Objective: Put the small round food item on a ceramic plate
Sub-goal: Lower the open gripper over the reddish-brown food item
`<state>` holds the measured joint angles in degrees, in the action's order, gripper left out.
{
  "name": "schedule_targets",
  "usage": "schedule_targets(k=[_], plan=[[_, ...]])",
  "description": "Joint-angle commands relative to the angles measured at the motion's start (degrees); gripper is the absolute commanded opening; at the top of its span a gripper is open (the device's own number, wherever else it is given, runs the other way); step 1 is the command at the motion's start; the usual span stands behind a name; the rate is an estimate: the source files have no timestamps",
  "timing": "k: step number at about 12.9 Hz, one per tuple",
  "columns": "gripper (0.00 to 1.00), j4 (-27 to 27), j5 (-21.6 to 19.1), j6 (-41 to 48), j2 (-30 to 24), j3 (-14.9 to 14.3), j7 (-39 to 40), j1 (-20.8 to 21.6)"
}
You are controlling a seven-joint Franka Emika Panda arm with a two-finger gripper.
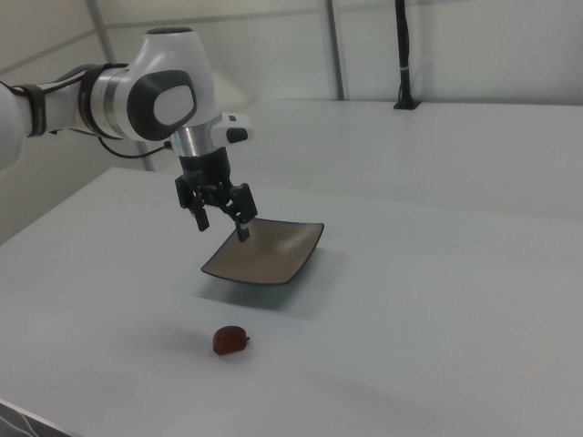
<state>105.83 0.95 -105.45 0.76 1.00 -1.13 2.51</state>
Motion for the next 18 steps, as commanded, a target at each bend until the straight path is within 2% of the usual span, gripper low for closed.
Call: schedule_targets(k=[1,4,7,8,10,15,18], plan=[[1.00,1.7,0.6,-1.6,0.0,0.0,1.0,0.3],[1.00,5.9,0.6,-2.0,0.8,0.8,1.4,0.9],[1.00,13.4,0.1,-10.3,1.1,2.0,0.1,0.8],[1.00,15.7,0.0,-12.3,1.6,2.0,-3.0,0.8],[1.00,17.3,-0.1,-16.9,2.3,2.0,-15.3,0.7],[1.00,21.8,0.0,-22.4,3.7,2.0,-40.0,0.6],[1.00,22.0,0.0,-22.4,4.4,2.0,-45.1,0.2]])
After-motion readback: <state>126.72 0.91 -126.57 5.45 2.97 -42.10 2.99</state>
